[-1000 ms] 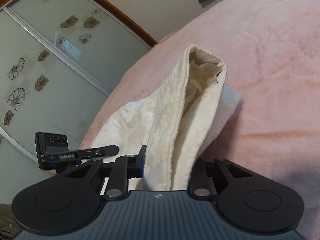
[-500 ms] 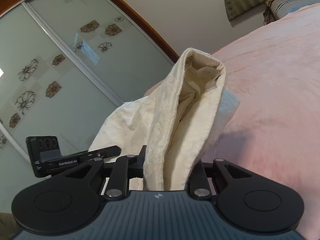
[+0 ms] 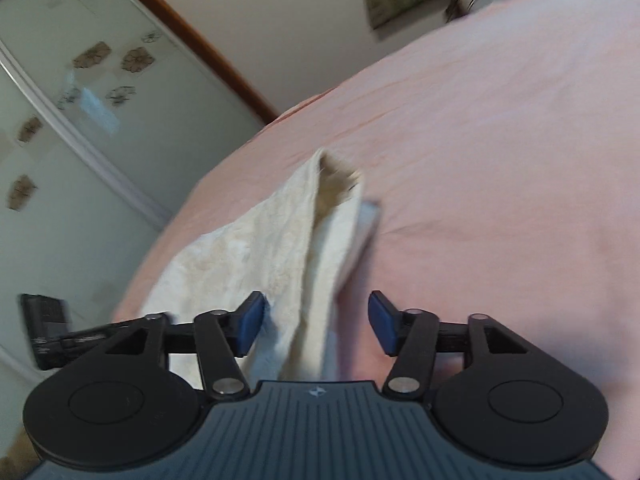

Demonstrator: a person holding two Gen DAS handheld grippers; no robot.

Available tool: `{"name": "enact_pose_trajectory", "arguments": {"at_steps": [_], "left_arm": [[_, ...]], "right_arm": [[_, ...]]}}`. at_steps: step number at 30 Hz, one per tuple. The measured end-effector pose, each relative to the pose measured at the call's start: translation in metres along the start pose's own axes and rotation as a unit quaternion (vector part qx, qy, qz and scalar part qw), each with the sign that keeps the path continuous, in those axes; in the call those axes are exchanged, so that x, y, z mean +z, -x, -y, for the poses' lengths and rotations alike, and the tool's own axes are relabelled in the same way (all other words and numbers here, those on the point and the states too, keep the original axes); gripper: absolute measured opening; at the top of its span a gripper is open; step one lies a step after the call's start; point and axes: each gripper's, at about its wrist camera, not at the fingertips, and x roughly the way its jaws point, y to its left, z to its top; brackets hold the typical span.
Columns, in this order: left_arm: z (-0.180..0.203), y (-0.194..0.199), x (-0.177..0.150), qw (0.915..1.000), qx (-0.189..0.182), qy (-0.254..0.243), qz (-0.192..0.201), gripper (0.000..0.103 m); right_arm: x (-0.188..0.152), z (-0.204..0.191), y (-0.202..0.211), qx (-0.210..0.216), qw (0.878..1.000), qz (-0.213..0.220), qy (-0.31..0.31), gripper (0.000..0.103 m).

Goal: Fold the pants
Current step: 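Fold the pants over and open both tools to release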

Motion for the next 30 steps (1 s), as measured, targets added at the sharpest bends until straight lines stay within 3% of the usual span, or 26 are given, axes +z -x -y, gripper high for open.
{"name": "enact_pose_trajectory", "arguments": {"at_steps": [2,3,5,6,8,10,12,15,16,18,23,30], "left_arm": [[0.007,0.018,-0.009,0.9992,0.038,0.002,0.008,0.09],[0.011,0.028,-0.013,0.9987,0.049,0.007,0.01,0.09],[0.019,0.045,-0.021,0.9988,0.042,0.016,0.02,0.091],[0.023,0.05,-0.026,0.999,0.035,0.012,0.025,0.096],[0.033,0.05,-0.034,0.9981,0.056,-0.017,0.02,0.098],[0.035,0.041,-0.042,0.9954,0.086,-0.042,0.007,0.1],[0.036,0.053,-0.044,0.9962,0.084,-0.017,0.014,0.096],[0.048,0.078,-0.054,0.9947,0.092,-0.03,0.035,0.099],[0.053,0.082,-0.058,0.9947,0.091,-0.036,0.031,0.101],[0.062,0.084,-0.069,0.9957,0.081,-0.042,0.014,0.101],[0.076,0.075,-0.099,0.9959,0.076,-0.034,-0.034,0.101],[0.081,0.09,-0.121,0.9951,0.091,-0.03,-0.023,0.101]], "right_arm": [[-0.008,-0.024,0.024,-0.057,0.996,0.035,0.052,0.06],[-0.011,-0.038,0.032,-0.06,0.994,0.048,0.079,0.06],[-0.021,-0.067,0.038,-0.025,0.991,0.055,0.117,0.062],[-0.027,-0.082,0.036,0.001,0.99,0.046,0.134,0.068],[-0.039,-0.099,0.023,0.025,0.985,0.015,0.168,0.071],[-0.05,-0.11,-0.004,-0.02,0.98,-0.023,0.198,0.071],[-0.061,-0.112,-0.013,-0.057,0.973,-0.024,0.223,0.071],[-0.07,-0.137,-0.001,-0.093,0.969,-0.009,0.229,0.077],[-0.076,-0.145,0.003,-0.097,0.967,-0.003,0.235,0.089],[-0.091,-0.154,0.015,-0.102,0.966,0.01,0.238,0.102],[-0.128,-0.166,0.023,-0.128,0.968,-0.011,0.216,0.102],[-0.16,-0.165,0.04,-0.154,0.968,-0.03,0.198,0.102]]}}
